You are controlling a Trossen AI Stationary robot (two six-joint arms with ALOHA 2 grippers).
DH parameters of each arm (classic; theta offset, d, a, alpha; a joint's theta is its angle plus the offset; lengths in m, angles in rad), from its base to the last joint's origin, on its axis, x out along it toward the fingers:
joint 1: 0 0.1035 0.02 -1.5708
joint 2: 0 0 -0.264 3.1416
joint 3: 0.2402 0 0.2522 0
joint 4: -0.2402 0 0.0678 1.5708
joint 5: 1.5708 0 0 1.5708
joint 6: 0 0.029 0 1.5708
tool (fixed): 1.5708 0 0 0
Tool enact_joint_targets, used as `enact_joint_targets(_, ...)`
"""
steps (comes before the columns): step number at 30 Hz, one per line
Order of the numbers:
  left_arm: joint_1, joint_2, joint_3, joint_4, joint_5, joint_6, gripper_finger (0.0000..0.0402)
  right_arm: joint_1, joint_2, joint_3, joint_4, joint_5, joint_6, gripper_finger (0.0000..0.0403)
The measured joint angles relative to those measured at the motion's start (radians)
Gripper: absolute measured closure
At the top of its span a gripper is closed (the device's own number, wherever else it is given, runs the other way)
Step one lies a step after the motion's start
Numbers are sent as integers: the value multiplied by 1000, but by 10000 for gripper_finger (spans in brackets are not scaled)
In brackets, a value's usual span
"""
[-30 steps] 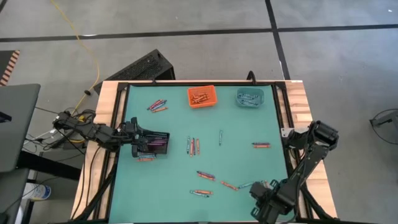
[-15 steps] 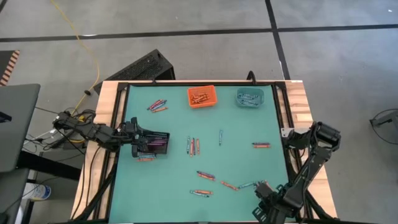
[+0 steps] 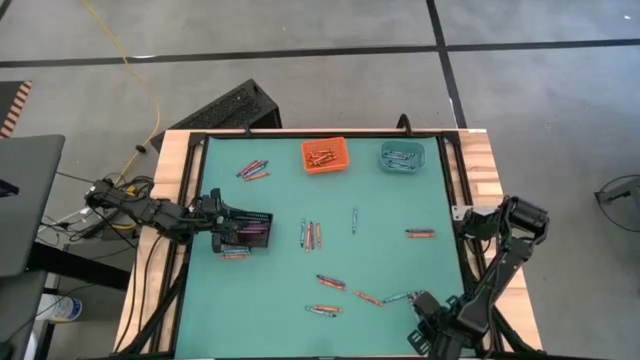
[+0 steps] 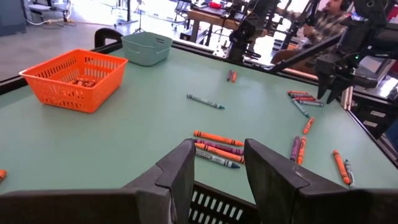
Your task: Sort crayons
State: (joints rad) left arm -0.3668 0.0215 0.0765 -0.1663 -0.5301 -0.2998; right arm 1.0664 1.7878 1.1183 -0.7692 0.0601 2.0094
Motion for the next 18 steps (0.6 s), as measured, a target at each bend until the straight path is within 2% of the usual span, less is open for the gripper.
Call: enact_joint_targets(18,0,0,0,0,0,0,274,-2,0,0,-3,24,-100,272)
